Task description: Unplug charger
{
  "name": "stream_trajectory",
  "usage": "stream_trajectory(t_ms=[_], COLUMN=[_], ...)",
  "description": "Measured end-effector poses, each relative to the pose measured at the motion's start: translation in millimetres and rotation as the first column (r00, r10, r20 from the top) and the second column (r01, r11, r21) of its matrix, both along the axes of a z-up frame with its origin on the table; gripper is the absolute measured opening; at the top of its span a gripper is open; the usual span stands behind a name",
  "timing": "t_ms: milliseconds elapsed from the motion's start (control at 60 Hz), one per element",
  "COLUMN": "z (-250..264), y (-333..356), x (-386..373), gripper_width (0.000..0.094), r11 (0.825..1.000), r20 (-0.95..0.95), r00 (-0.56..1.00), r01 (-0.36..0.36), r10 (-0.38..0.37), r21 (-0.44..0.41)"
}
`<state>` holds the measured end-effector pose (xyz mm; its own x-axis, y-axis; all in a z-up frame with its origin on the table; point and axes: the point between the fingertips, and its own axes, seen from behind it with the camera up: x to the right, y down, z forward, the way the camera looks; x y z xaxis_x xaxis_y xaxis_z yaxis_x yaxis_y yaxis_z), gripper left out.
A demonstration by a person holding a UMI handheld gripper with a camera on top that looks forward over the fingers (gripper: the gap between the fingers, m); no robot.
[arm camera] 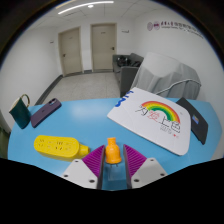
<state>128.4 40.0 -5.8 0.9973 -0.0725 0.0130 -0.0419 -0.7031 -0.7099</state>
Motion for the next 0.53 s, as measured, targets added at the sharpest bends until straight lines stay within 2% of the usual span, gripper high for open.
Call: stream_trajectory(t_ms=[67,83,133,167,217,417,533], z=[6,8,15,21,32,83,107], y=[-2,-3,-11,-18,-32,-121,-179], x=[4,4,2,1,0,14,31], gripper_width=[0.0481,0.0494,0.0806,0.0860,0.0817,0.0835,0.0837], r11=[1.000,1.000,0.999,0.998,0.997,0.987,0.984], r20=[-0.009,-0.015,-0.041,-0.059,-0.080,-0.126,-0.161], r00=[1.000,1.000,0.999,0.998,0.996,0.991,0.987], r01=[0.004,0.003,-0.005,-0.010,-0.019,-0.021,0.008], r10=[-0.004,-0.002,0.007,0.013,0.025,0.041,0.020], r21=[0.024,0.028,0.042,0.058,0.081,0.157,0.175])
